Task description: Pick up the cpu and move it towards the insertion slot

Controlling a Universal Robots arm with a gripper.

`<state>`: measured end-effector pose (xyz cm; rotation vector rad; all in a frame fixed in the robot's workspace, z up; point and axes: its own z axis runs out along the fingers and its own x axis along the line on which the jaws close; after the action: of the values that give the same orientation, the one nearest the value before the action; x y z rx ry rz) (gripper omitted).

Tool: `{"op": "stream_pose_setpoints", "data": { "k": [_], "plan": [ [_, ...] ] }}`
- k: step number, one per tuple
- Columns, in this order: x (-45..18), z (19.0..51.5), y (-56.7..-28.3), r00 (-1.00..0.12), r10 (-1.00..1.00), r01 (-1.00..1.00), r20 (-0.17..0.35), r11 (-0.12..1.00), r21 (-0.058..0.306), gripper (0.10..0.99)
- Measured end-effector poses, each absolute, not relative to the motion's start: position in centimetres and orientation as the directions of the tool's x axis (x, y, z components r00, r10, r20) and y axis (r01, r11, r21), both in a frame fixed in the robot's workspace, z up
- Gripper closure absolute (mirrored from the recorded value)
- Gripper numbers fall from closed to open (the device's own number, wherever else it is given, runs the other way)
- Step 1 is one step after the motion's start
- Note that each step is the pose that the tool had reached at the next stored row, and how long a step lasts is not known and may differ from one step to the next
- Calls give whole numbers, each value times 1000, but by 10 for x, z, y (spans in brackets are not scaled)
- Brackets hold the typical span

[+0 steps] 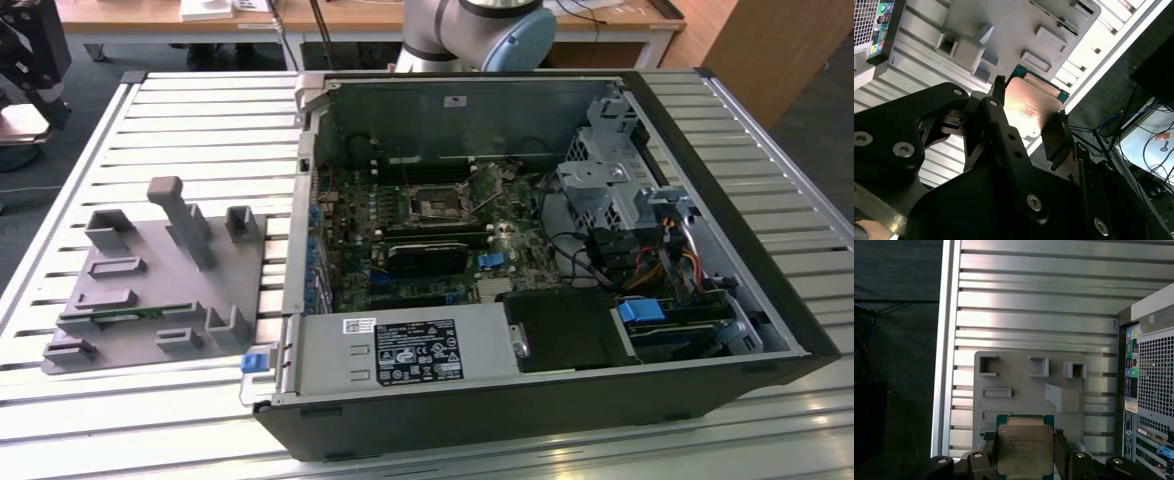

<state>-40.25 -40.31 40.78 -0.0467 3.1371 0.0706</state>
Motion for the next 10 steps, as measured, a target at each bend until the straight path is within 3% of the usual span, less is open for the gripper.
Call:
{"op": "stream_pose_setpoints", "data": {
  "k": [10],
  "plan": [
    [-389, 408, -403, -1000, -30, -30, -4, 999, 45, 545]
  ]
}}
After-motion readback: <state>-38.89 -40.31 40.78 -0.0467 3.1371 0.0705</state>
